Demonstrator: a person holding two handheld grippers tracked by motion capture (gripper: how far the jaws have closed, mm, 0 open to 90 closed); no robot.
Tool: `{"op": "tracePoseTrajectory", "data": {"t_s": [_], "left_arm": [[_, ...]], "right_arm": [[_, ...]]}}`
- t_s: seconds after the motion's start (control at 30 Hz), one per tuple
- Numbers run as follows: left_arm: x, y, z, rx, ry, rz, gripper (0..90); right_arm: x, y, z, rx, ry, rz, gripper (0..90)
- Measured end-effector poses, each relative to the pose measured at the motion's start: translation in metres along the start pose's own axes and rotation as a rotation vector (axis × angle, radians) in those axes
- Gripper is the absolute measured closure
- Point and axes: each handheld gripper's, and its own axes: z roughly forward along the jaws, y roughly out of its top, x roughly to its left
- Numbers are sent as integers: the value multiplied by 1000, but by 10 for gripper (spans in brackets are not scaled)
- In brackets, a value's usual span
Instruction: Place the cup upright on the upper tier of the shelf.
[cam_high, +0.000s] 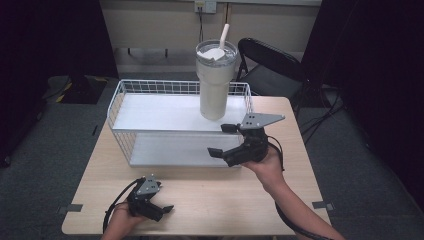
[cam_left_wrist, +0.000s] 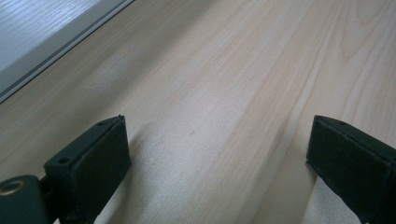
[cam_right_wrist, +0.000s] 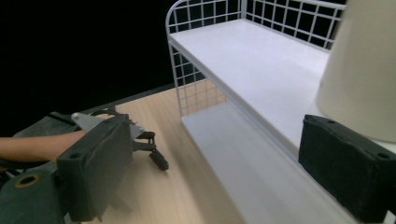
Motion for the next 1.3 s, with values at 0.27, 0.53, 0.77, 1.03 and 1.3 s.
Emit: {"op": "tracePoseTrajectory", "data": {"t_s": [0.27, 0.53, 0.77, 1.03, 1.3], "left_arm": [[0, 0, 0, 0, 0, 0, 53], [0, 0, 0, 0, 0, 0, 53], [0, 0, 0, 0, 0, 0, 53], [0, 0, 0, 0, 0, 1, 53], [0, 0, 0, 0, 0, 0, 53]], "right_arm": [[5, -17, 1, -1, 25, 0, 95], [8, -37, 2, 18, 38, 8, 95], [10, -54, 4, 42, 50, 1, 95], [11, -79, 8, 68, 65, 5, 95], [9, -101, 9, 88, 64, 23, 95]]}}
